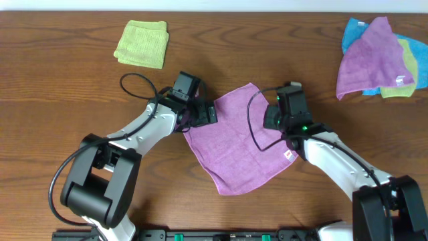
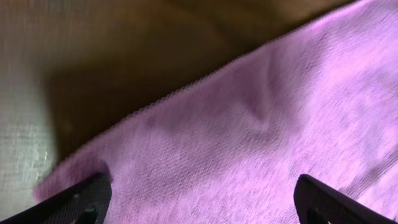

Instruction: Fold the cloth

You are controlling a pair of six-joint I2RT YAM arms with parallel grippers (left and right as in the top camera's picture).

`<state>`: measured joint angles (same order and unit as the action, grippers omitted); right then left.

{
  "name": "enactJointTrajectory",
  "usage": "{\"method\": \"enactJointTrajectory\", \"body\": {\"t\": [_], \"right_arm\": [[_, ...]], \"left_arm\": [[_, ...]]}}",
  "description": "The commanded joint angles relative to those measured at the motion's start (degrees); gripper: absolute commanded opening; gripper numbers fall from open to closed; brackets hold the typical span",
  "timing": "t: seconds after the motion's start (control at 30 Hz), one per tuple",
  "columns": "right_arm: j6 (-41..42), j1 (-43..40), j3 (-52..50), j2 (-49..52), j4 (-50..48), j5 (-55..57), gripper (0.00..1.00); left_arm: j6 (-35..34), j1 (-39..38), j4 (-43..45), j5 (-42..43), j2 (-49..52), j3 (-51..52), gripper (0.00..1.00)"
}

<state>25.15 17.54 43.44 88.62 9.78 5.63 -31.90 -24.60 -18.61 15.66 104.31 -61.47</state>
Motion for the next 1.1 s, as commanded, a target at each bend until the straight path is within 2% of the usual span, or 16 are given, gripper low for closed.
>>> {"method": "enactJointTrajectory", "body": {"t": [0.0,0.13,0.17,0.2,0.27,0.33,0.37,0.4,0.43,0.47,0.5,0.57,0.63,0.77,0.87,1.07], "right_arm": [[-0.11,0.52,0.04,0.04,5.6,-2.89,0.02],[-0.15,0.9,0.04,0.11,7.89,-2.8,0.02],[-0.17,0.9,0.04,0.11,8.04,-2.6,0.01],[-0.17,0.9,0.02,0.13,8.24,-2.38,0.01],[-0.17,0.92,-0.07,0.15,8.41,-1.97,0.02],[-0.17,0.9,-0.07,0.15,8.76,-1.92,0.02],[-0.15,0.85,-0.07,0.15,9.27,-1.38,0.01],[-0.17,0.85,-0.07,0.15,9.7,-1.09,0.02],[-0.15,0.85,-0.07,0.15,10.6,-1.11,0.01],[-0.15,0.87,-0.07,0.15,11.63,-1.11,0.02],[-0.13,0.87,-0.07,0.15,13.18,-1.14,0.02],[0.09,0.87,-0.07,0.15,17.94,-1.14,0.02],[0.11,0.87,-0.07,0.15,22.29,-1.16,0.02],[0.52,0.87,-0.37,0.15,25.97,-1.38,0.02],[0.57,0.87,-2.05,0.17,25.49,-0.9,0.02],[4.07,0.87,-6.38,0.22,18.62,-0.94,0.02]], "left_arm": [[-0.52,-0.2,1.44,-1.51,2.01,0.02,0.95],[-1.42,-0.22,0.83,1.18,3.76,0.02,0.95],[-1.55,-0.22,0.44,1.31,4.28,0.02,0.99],[-1.55,-0.22,0.33,1.36,4.9,0.02,0.94],[-1.57,-0.22,-0.04,1.77,5.77,0.02,0.77],[-1.62,-0.22,-0.42,1.75,6.71,0.02,0.47],[-2.05,-0.22,-0.39,1.75,7.3,0.02,0.4],[-2.6,-0.2,-0.31,1.75,7.67,0.02,0.39],[-3.02,-0.2,0.04,1.73,8.09,0.02,0.31],[-3.06,-0.2,0.7,1.46,8.46,0.02,0.16],[-3.04,-0.2,1.25,1.01,8.63,0.02,0.12],[-3.02,-0.17,1.81,-2.43,8.83,-0.15,0.13],[-2.71,-0.07,2.08,-5.97,8.83,-0.44,0.21],[-0.07,0.17,2.23,-10.43,8.83,-1.62,0.18],[1.53,0.61,2.19,-13.88,8.83,-2.95,0.14],[3.67,2.19,2.67,-14.97,8.83,-6.16,0.16]]}}
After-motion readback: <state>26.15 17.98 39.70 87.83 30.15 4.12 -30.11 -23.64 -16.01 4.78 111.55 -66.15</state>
